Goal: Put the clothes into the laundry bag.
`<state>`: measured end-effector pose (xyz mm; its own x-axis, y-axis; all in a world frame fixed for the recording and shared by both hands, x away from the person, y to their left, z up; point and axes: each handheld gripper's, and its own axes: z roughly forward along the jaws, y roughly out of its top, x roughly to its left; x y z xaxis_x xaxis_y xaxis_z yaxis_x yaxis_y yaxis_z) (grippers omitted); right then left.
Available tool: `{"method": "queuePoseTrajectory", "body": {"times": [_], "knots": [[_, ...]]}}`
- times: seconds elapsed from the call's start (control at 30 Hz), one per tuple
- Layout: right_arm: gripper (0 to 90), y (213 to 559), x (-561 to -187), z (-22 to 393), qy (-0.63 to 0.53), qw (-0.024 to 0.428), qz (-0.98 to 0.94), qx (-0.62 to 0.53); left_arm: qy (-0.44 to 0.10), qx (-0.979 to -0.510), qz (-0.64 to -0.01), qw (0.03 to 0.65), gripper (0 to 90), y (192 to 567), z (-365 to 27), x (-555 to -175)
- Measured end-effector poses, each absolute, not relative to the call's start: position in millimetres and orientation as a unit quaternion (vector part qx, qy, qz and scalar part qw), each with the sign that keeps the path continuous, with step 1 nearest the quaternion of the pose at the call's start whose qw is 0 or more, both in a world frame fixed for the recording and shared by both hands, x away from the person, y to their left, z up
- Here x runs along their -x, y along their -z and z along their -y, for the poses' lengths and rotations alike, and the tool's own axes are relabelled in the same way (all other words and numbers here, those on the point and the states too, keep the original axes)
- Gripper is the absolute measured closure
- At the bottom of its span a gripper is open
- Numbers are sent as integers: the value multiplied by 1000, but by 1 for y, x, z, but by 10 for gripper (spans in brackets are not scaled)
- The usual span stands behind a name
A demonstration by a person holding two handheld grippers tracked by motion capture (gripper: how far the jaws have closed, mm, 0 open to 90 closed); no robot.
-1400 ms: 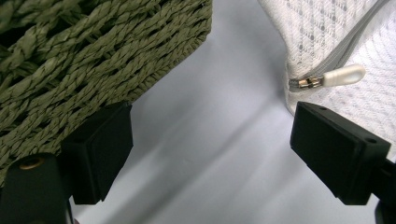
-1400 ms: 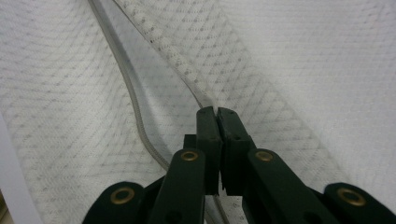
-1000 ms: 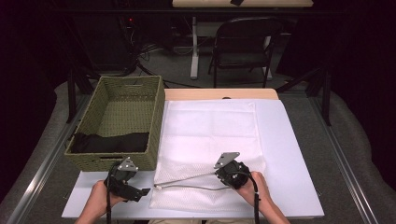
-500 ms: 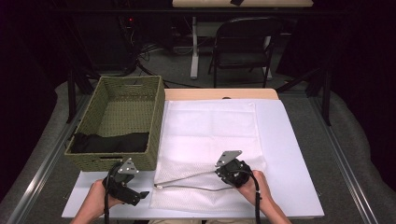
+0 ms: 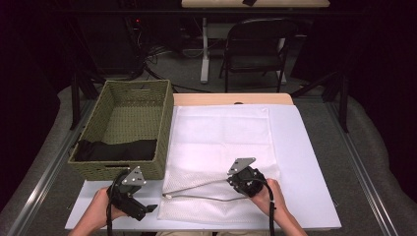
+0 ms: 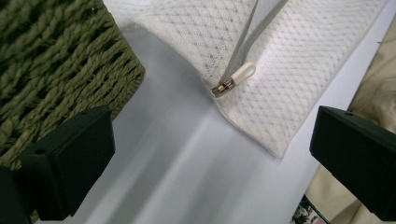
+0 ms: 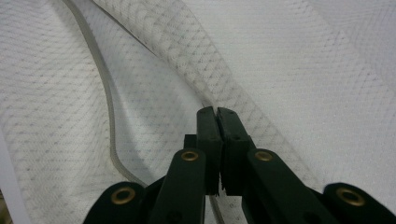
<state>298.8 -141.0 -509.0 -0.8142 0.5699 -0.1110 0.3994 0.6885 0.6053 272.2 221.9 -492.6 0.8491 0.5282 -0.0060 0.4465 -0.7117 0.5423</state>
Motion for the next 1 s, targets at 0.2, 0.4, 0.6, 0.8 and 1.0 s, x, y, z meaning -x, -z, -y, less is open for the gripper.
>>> {"method": "queuePoseTrajectory", "body": {"times": [0.2, 0.4, 0.6, 0.8, 1.0], "knots": [[882, 509, -300, 142, -292, 144, -906, -271, -81, -923, -260, 272, 0, 480, -230, -274], [883, 510, -301, 142, -292, 142, -906, -272, -95, -925, -254, 267, 2, 462, -237, -282], [883, 510, -301, 143, -292, 141, -906, -271, -87, -929, -241, 267, 0, 447, -240, -292], [883, 510, -300, 142, -290, 139, -906, -274, -96, -928, -236, 270, 0, 434, -244, -306], [883, 510, -301, 142, -290, 141, -908, -269, -95, -935, -228, 255, 1, 424, -247, -324]]}}
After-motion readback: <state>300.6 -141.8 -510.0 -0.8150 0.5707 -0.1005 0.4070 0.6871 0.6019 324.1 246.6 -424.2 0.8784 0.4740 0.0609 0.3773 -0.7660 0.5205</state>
